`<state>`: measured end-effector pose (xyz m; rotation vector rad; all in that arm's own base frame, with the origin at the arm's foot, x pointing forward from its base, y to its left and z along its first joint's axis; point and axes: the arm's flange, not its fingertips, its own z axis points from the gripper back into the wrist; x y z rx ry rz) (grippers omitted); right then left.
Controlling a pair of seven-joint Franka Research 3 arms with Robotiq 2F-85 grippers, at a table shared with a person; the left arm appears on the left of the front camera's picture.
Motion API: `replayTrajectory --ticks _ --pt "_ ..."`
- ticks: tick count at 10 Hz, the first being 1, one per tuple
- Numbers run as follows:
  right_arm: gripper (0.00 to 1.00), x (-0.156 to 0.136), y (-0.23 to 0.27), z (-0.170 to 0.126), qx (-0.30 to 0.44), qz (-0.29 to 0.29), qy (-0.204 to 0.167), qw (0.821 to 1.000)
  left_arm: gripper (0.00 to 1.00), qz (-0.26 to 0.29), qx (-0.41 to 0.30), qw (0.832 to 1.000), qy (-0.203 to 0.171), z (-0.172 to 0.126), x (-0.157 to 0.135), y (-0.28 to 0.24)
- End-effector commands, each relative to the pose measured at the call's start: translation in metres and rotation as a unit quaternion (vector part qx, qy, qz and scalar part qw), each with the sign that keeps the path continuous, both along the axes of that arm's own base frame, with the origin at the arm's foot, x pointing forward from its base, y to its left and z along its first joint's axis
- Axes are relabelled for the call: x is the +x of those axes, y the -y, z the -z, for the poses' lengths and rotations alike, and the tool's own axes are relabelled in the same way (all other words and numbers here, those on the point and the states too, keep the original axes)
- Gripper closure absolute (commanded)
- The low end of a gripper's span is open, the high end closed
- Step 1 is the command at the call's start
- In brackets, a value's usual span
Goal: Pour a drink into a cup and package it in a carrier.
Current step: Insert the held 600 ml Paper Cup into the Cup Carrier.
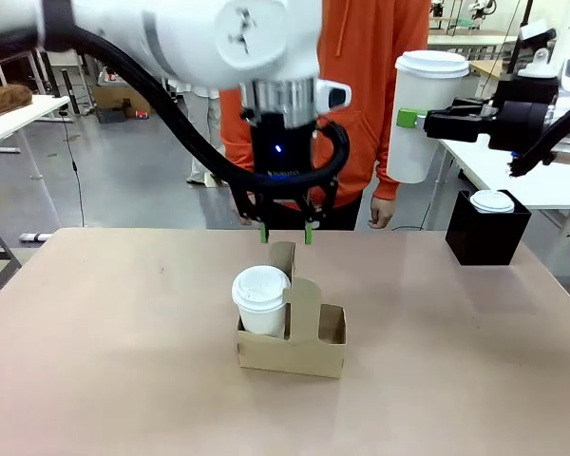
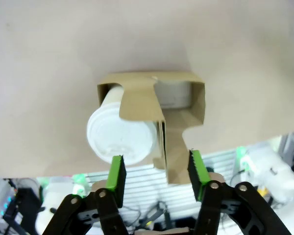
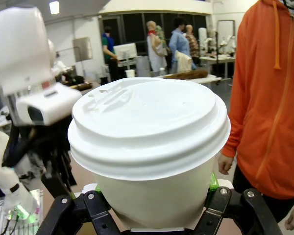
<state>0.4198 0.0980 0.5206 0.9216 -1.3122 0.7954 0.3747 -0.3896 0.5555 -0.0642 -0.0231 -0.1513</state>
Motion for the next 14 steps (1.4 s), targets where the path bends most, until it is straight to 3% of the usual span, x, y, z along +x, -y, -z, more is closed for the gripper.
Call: replayTrajectory --ticks 1,4,7,9,10,11,14 --pt "0.2 0.024 0.005 0.014 0.004 -0.054 -0.012 0.998 0.0 0.066 -0.027 0.997 -0.02 -0.022 -0.006 -0.041" --pt "0.2 0.024 -0.011 0.063 -0.009 -0.099 -0.012 0.995 0.0 0.228 -0.051 0.972 0.014 -0.042 -0.008 -0.115" --pt "0.2 0.012 -0.028 0.099 -0.011 -0.135 0.028 0.99 0.0 0.344 -0.077 0.933 0.079 -0.023 0.005 -0.201" --pt "0.2 0.016 -0.032 0.114 -0.029 -0.147 0.025 0.988 0.0 0.37 -0.083 0.918 0.116 -0.003 0.012 -0.221" --pt "0.2 0.013 -0.029 0.113 -0.051 -0.14 -0.005 0.989 0.0 0.336 -0.069 0.935 0.09 0.005 0.02 -0.227" --pt "0.2 0.012 -0.034 0.111 -0.021 -0.139 0.013 0.99 0.0 0.355 -0.058 0.928 0.096 -0.019 0.018 -0.224" --pt "0.2 0.012 -0.034 0.111 -0.021 -0.139 0.013 0.99 0.0 0.355 -0.058 0.928 0.096 -0.019 0.018 -0.224"
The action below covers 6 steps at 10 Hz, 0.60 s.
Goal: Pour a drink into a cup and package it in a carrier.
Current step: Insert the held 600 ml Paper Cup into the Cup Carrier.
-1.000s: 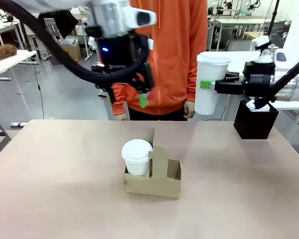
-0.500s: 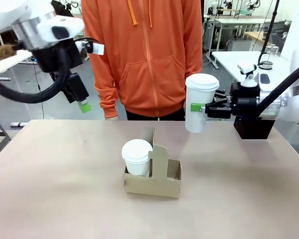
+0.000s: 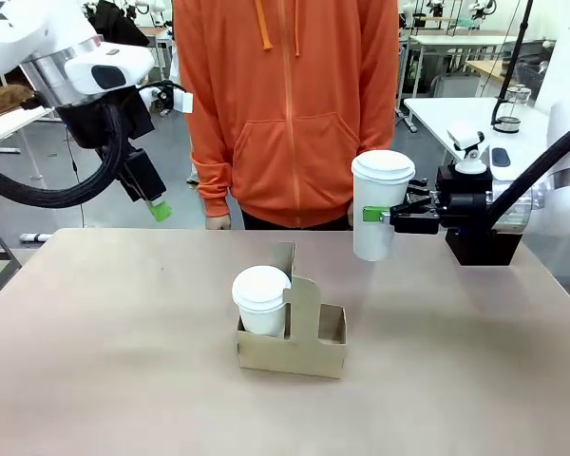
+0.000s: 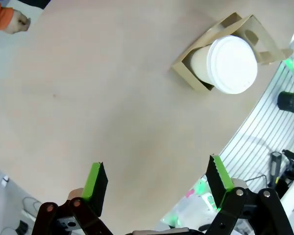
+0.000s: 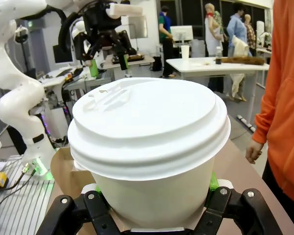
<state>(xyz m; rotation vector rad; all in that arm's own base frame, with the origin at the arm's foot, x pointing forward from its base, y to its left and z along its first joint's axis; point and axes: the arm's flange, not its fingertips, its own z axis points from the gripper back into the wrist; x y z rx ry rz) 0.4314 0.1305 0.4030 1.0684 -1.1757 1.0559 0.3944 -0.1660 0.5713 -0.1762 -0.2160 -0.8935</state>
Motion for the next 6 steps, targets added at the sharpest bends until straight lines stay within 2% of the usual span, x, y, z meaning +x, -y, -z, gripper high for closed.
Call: replayTrajectory --ticks 1,3,6 --pt "0.2 0.0 0.0 0.0 0.0 0.0 0.0 1.0 0.0 -0.003 0.001 1.0 -0.001 0.004 0.001 -0.002" --pt "0.2 -0.006 -0.012 0.013 0.02 -0.062 0.012 0.998 0.0 -0.011 -0.014 0.999 0.03 0.026 0.007 -0.022" --pt "0.2 -0.017 -0.035 0.031 0.054 -0.134 0.009 0.989 0.0 0.047 -0.052 0.994 0.09 0.048 0.014 -0.033"
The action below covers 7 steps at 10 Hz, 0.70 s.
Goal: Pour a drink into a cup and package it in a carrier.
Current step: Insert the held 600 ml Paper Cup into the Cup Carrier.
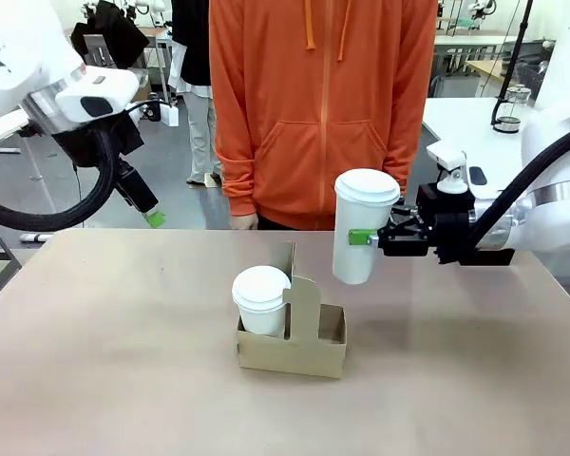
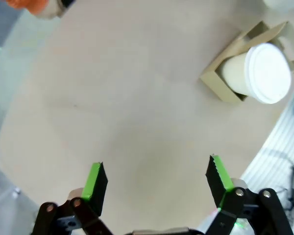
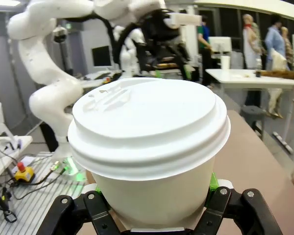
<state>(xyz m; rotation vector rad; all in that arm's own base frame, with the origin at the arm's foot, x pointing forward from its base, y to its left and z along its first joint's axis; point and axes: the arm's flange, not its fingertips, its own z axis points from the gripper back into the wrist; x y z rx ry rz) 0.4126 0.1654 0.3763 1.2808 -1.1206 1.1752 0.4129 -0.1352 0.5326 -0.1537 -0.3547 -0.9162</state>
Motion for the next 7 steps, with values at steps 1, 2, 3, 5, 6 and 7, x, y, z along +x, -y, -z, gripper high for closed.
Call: replayTrajectory --ticks 1,2,3,5,6,7 --pt "0.2 -0.002 -0.007 0.007 0.023 -0.046 0.007 0.999 0.0 0.056 -0.037 0.997 0.042 0.014 -0.001 -0.004" --pt "0.2 -0.005 -0.015 0.011 0.024 -0.057 0.006 0.998 0.0 0.074 -0.051 0.994 0.061 0.017 0.003 -0.002" --pt "0.2 -0.009 -0.024 0.016 0.021 -0.07 0.004 0.997 0.0 0.058 -0.063 0.994 0.061 0.017 0.006 -0.001" --pt "0.2 -0.017 -0.038 0.026 0.02 -0.088 -0.006 0.996 0.0 0.039 -0.017 0.998 0.043 0.009 0.003 0.001" --pt "0.2 -0.02 -0.042 0.031 0.018 -0.098 -0.008 0.995 0.0 0.039 -0.017 0.998 0.043 0.009 0.003 0.001" --pt "0.2 -0.02 -0.046 0.038 0.024 -0.108 -0.01 0.994 0.0 0.039 -0.017 0.998 0.043 0.009 0.003 0.001"
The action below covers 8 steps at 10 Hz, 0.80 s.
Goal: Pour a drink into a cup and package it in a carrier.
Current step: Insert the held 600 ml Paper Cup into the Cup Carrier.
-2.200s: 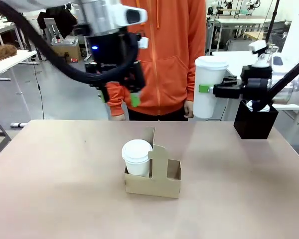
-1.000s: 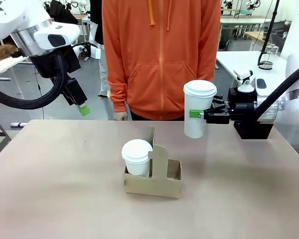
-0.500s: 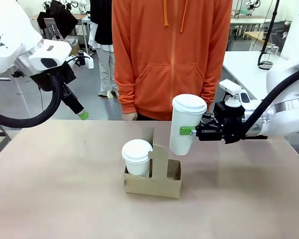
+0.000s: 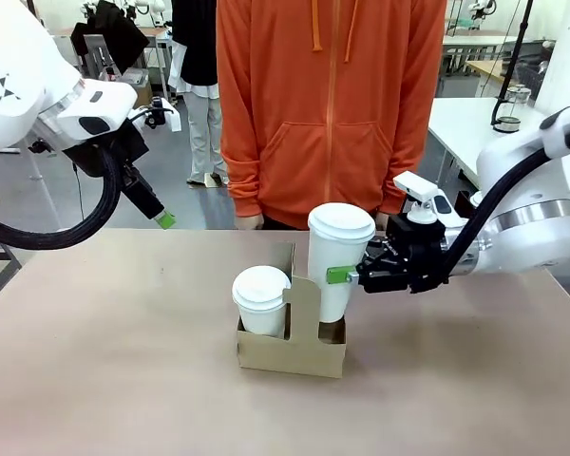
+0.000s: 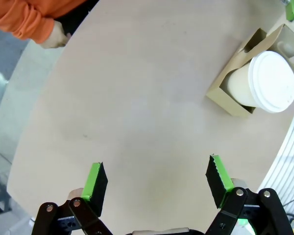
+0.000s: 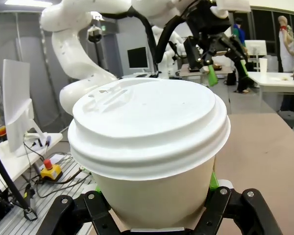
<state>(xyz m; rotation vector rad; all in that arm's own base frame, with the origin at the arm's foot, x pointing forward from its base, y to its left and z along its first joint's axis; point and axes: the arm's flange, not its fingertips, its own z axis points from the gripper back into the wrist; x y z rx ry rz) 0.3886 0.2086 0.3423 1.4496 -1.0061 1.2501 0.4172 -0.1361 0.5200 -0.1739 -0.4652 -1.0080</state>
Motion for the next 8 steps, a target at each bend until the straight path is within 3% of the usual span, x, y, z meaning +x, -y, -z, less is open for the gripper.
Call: replayTrajectory --ticks 1,8 --pt "0.2 0.006 -0.005 0.01 0.01 -0.023 0.011 1.0 0.0 -0.007 0.009 1.0 -0.005 -0.004 -0.001 0.0" --pt "0.2 0.031 0.001 0.045 -0.003 -0.04 -0.003 0.999 0.0 -0.007 0.009 1.0 -0.005 -0.004 -0.001 0.0"
